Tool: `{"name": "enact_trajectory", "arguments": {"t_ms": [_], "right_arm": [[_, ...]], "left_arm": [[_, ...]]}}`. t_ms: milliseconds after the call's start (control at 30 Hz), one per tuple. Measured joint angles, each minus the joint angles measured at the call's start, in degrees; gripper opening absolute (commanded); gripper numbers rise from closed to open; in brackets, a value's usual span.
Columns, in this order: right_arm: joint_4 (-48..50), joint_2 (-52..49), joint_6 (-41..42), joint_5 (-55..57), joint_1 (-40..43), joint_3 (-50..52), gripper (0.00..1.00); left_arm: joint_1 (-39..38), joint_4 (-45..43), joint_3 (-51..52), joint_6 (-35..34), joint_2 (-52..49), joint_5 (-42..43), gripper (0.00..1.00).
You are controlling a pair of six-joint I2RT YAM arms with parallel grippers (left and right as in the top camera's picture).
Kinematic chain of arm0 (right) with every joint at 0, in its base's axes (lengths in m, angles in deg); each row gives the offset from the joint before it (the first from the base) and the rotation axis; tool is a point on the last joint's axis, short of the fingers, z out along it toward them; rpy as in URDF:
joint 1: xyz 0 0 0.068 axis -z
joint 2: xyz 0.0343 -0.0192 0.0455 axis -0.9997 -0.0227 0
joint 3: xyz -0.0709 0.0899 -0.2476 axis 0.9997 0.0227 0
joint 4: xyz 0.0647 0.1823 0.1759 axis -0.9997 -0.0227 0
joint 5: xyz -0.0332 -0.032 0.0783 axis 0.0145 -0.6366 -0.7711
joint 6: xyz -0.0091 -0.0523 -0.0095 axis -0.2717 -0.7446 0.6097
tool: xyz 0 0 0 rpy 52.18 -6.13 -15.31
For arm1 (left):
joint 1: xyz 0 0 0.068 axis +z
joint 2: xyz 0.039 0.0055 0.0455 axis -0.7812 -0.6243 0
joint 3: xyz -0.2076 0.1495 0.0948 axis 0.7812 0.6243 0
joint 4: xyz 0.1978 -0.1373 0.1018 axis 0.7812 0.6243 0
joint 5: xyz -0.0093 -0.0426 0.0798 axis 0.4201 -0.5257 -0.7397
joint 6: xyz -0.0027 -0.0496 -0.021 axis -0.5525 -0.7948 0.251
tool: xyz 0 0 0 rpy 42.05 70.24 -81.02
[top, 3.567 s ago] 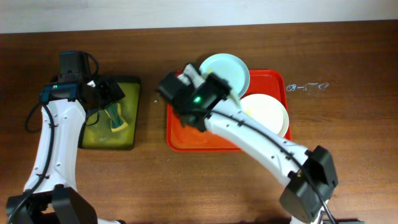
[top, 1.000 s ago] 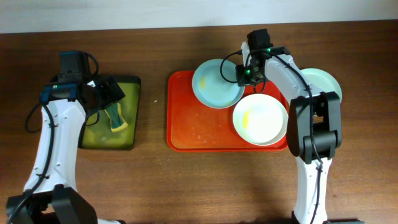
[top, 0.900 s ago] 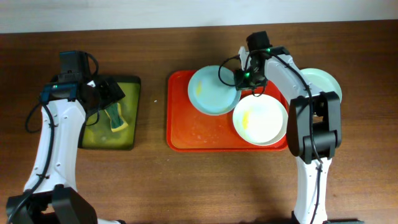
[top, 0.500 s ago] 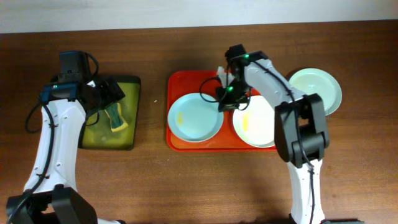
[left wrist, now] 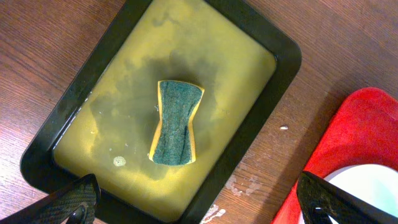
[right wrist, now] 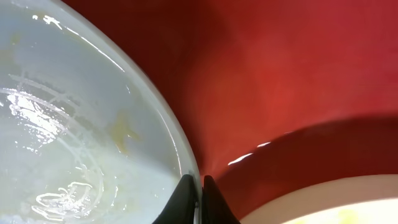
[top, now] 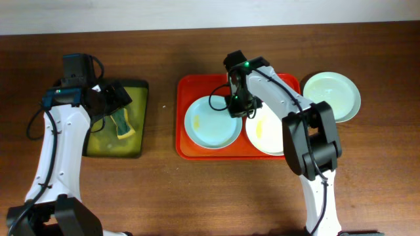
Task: Clean dirty plates on tray and stack at the side
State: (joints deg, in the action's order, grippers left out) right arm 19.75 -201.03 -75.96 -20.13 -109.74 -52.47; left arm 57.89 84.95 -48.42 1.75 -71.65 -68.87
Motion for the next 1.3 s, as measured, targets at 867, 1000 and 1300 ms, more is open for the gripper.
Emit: {"name": "enact_trajectory", "arguments": {"t_ms": [867, 1000, 1300], "right_arm": [[9.6, 1.03, 5.6, -4.7, 1.14, 3.06, 0.04], [9.68, 1.03, 5.35, -5.38, 1.14, 3.06, 0.04], [10.23, 1.03, 6.51, -8.37, 1.25, 3.58, 0.04]], "left_arm": [[0.0, -0.15, 0.0, 0.0, 0.0, 0.0, 1.0], [0.0, -2.71, 0.0, 0.0, 0.0, 0.22, 0.99], [0.0, -2.78, 0.44, 0.0, -2.14, -0.09, 0.99]]}}
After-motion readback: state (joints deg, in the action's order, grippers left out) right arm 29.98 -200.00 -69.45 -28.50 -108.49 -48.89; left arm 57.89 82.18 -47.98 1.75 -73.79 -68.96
